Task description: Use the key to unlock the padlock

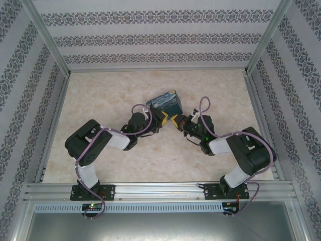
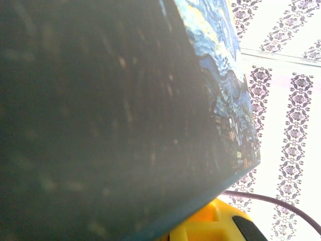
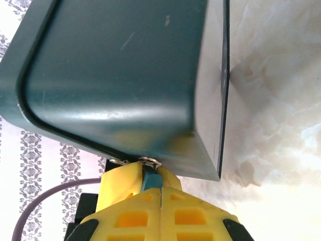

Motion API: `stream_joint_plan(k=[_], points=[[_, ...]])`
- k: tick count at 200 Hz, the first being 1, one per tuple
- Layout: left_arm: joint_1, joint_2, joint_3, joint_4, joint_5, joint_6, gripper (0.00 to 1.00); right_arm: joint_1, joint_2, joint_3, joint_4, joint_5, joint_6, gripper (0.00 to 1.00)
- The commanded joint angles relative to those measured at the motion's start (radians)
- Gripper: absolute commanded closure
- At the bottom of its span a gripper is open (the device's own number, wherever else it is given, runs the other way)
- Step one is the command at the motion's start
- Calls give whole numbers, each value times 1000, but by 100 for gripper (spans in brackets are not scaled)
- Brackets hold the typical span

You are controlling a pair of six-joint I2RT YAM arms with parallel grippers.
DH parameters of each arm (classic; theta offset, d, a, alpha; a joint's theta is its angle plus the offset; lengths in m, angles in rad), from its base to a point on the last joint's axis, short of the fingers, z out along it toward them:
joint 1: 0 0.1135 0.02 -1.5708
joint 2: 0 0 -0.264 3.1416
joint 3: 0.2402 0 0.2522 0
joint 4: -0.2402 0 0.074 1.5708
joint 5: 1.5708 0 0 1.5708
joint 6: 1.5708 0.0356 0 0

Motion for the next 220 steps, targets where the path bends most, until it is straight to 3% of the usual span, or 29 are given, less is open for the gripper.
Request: stream_joint_plan(k=[1, 31, 168, 220], points=[[-72, -24, 50, 151, 219, -13, 100, 15, 111, 10, 248, 22, 132, 100], [-72, -31, 48, 151, 226, -9, 100, 10, 194, 44, 266, -6, 157, 100], [-72, -68, 78, 49, 349, 40, 100, -71, 211, 104, 258, -193, 47, 100], [-72, -87, 67, 10, 340, 53, 100, -57, 208, 110, 246, -193, 50, 100]])
